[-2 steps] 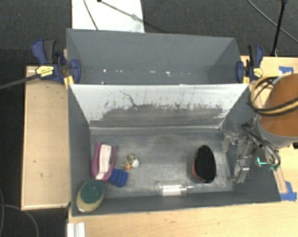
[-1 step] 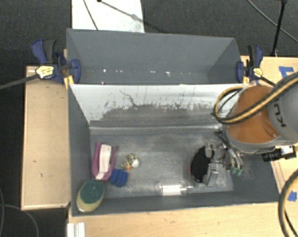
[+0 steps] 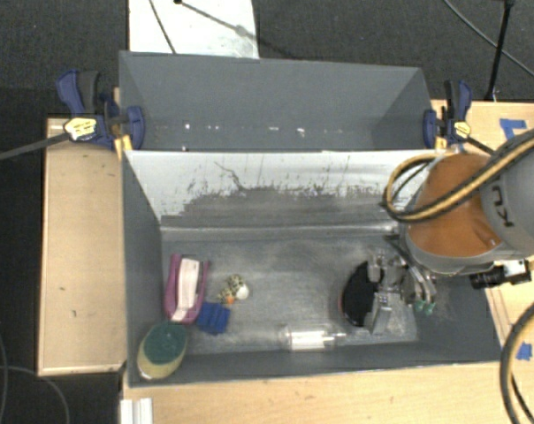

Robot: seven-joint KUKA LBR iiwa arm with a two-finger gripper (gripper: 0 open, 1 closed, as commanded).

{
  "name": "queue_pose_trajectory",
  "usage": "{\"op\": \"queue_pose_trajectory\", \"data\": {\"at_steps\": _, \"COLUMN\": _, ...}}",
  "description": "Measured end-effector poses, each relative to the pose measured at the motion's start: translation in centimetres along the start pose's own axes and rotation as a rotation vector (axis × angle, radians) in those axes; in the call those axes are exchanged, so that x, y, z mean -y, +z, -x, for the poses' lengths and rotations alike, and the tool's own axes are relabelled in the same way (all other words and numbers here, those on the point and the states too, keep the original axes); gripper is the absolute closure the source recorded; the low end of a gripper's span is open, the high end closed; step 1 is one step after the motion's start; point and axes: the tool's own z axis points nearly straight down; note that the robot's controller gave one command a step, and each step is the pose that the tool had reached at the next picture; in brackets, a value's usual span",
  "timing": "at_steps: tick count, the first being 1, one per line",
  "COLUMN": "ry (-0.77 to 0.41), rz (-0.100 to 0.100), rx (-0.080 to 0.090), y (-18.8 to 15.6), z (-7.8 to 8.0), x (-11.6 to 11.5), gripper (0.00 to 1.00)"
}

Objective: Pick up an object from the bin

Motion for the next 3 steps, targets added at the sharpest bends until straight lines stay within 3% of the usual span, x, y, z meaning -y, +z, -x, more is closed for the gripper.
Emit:
{"op": "queue_pose_trajectory", "data": {"at_steps": 1, "ry": -0.260, "rz": 0.006, "rx": 0.022, "y": 0.7, "z": -2.5, "x": -12.0, "gripper": 1.00}}
{"op": "queue_pose_trajectory", "data": {"at_steps": 2, "ry": -0.249, "rz": 0.006, "rx": 0.046, "y": 0.6, "z": -4.6, "x": -9.8, "gripper": 1.00}}
{"op": "queue_pose_trajectory", "data": {"at_steps": 3, "ry": -0.860, "rz": -0.004, "rx": 0.029, "y": -5.9, "z": -3.6, "x": -9.4, "gripper": 1.00}}
